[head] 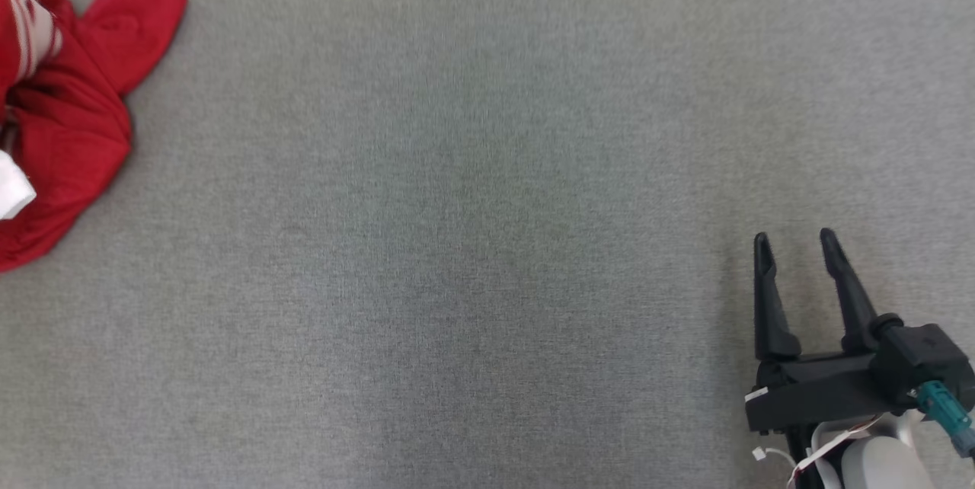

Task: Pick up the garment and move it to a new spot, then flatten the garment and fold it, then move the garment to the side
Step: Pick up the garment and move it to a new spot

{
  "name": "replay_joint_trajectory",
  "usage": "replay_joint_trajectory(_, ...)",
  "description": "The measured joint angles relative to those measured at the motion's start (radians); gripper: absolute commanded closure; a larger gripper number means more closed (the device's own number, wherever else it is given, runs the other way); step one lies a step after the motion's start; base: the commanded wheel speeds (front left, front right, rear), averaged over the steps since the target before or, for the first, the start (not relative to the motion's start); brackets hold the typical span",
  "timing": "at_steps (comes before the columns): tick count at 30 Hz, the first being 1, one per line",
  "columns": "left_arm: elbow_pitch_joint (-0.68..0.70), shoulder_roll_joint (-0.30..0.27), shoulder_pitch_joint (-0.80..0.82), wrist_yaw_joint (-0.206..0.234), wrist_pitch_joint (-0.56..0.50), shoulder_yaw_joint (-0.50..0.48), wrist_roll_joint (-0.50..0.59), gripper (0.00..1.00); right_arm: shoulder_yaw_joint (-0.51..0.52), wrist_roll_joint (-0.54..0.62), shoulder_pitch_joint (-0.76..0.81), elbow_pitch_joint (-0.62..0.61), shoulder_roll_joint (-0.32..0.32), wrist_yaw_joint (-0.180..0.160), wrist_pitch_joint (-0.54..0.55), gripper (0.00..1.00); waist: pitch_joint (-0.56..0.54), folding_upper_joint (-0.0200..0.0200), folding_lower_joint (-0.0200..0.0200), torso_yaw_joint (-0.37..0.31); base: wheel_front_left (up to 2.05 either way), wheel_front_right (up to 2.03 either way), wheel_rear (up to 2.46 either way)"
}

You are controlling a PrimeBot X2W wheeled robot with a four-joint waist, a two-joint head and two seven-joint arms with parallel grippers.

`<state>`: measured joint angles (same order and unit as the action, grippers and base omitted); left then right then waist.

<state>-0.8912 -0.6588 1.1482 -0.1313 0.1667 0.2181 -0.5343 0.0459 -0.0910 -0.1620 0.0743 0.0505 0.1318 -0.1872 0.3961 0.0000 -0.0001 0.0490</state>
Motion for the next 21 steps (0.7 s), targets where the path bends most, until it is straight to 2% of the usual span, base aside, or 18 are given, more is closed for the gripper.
replay_joint_trajectory(5,0.085,-0.001,0.087,0.0,-0.01,0.072,0.043,1.0,-0.017,-0.036,0.001,0.058,0.0,0.0,-0.03,0.0,-0.062,0.0,-0.0001,-0.015,0.0,0.0,0.0)
replay_joint_trajectory(10,0.2,0.025,0.174,0.0,-0.048,0.143,0.059,1.0,-0.031,-0.07,0.007,0.104,0.0,0.0,-0.052,0.0,-0.108,-0.0001,-0.0001,-0.062,0.0,0.0,0.0)
replay_joint_trajectory(16,0.336,0.091,0.264,0.0,-0.124,0.221,0.059,1.0,-0.032,-0.104,0.022,0.147,0.0,0.0,-0.069,0.0,-0.149,-0.0001,-0.0001,-0.145,0.0,0.0,0.0)
replay_joint_trajectory(21,0.397,0.175,0.321,-0.001,-0.177,0.289,0.04,1.0,-0.026,-0.125,0.023,0.17,0.0,0.0,-0.074,0.0,-0.174,-0.0001,0.0,-0.221,0.0,0.0,0.0)
